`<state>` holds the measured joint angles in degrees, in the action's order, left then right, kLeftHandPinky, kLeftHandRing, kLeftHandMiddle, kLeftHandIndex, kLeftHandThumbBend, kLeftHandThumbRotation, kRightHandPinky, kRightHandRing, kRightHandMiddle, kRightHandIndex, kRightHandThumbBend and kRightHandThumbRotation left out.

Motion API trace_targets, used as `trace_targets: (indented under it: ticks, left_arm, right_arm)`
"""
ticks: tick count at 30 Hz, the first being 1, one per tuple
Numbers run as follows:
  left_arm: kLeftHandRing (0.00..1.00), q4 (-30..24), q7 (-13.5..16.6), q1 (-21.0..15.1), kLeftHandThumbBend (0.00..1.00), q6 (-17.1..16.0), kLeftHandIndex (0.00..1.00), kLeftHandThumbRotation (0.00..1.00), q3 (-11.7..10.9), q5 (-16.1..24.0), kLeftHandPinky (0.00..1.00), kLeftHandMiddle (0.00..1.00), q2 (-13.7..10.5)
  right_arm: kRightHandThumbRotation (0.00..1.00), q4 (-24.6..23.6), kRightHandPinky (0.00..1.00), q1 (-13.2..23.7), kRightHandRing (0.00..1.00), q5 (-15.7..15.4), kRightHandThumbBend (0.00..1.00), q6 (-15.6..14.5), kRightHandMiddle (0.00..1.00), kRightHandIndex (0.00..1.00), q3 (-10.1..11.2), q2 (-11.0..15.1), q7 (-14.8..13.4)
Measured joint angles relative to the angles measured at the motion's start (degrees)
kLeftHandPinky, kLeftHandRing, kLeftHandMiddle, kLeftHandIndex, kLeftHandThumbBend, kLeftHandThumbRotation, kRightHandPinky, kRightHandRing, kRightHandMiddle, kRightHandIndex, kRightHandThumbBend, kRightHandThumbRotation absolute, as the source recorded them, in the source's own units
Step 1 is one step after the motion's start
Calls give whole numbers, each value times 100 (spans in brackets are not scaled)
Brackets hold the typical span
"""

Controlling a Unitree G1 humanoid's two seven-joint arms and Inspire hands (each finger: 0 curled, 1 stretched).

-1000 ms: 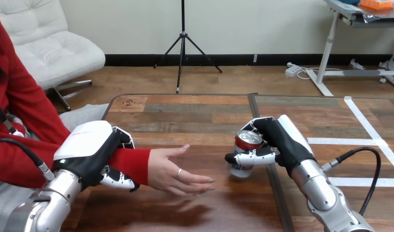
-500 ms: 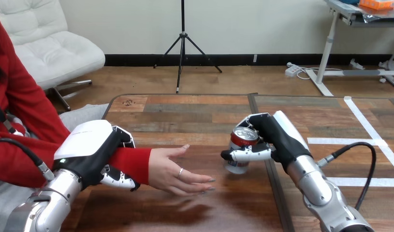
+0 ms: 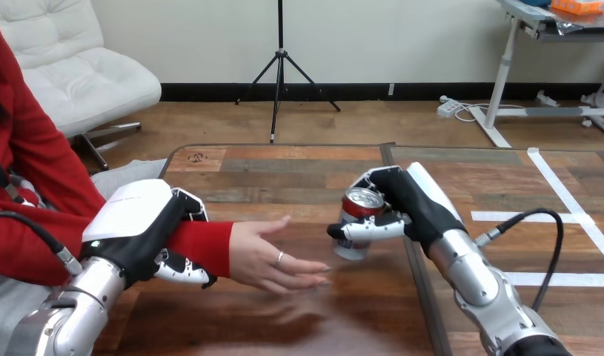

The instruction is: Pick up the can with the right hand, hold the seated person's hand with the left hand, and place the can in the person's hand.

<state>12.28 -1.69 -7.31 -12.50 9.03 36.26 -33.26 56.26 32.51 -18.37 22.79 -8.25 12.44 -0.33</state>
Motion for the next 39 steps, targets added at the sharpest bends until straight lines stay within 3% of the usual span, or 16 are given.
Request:
trace_targets:
  ticks: [39]
  left_arm:
    - [31, -90, 58, -166, 79, -1, 36, 0, -92, 0, 26, 36, 181]
  right_arm:
    - [0, -837, 30, 166, 34, -7, 69, -1, 40, 44, -174, -353, 34]
